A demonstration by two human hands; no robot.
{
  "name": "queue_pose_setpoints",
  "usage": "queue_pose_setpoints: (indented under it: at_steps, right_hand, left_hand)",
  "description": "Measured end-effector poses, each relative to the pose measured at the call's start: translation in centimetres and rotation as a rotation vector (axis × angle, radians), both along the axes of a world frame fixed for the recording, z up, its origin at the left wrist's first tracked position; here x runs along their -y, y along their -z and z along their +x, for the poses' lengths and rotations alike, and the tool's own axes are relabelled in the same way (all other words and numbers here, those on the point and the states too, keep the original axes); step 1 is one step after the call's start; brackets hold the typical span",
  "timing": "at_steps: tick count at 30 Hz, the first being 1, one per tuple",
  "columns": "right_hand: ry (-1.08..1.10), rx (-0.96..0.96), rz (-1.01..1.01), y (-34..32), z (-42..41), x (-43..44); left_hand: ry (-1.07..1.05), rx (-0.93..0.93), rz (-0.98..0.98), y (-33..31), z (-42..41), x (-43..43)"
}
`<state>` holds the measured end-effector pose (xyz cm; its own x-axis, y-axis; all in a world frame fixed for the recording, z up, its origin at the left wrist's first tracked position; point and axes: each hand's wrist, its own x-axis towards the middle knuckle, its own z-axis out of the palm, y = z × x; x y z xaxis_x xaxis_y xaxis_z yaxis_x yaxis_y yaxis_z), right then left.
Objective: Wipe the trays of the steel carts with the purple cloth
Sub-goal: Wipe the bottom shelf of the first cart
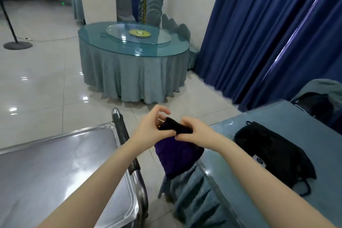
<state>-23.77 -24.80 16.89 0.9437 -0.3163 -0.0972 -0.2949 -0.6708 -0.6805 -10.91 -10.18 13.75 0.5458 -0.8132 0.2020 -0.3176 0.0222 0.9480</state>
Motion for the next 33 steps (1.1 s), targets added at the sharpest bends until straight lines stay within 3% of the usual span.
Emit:
queue_pose_setpoints:
  at_steps: [5,11,14,16,21,28,33]
  right_hand:
    - [0.081,0.066,0.182,0.5,4.7,7.5]
    - [0.103,0.217,0.461,1.3,10.1,16.2]
    - [0.047,0.213,0.491,1.1,12.1,19.1]
    - [0.031,0.226,0.499,1.0,13.2,21.0]
    - [0.099,0.314,0.468,1.3,16.1,26.9]
    - [0.248,0.285,0.577,4.1,22.7,32.8]
    - [0.393,0.285,0.599,8.1,30.9,35.9]
  left_hand:
    - [-0.136,-0.084,0.132,3.5,5.0,5.0]
    - [-0.228,-0.424,0.272,6.7,7.7,12.4]
    - [-0.2,-0.703,0.225,6.7,8.2,16.4]
    - [-0.254,-0.787,0.134,6.7,9.1,18.8]
    - [-0.441,-0.654,0.044,5.5,13.8,23.1]
    - [-0.349,-0.366,0.098,5.2,24.0,29.2]
    - [-0.273,-0.335,0.158,8.7,34.1,33.5]
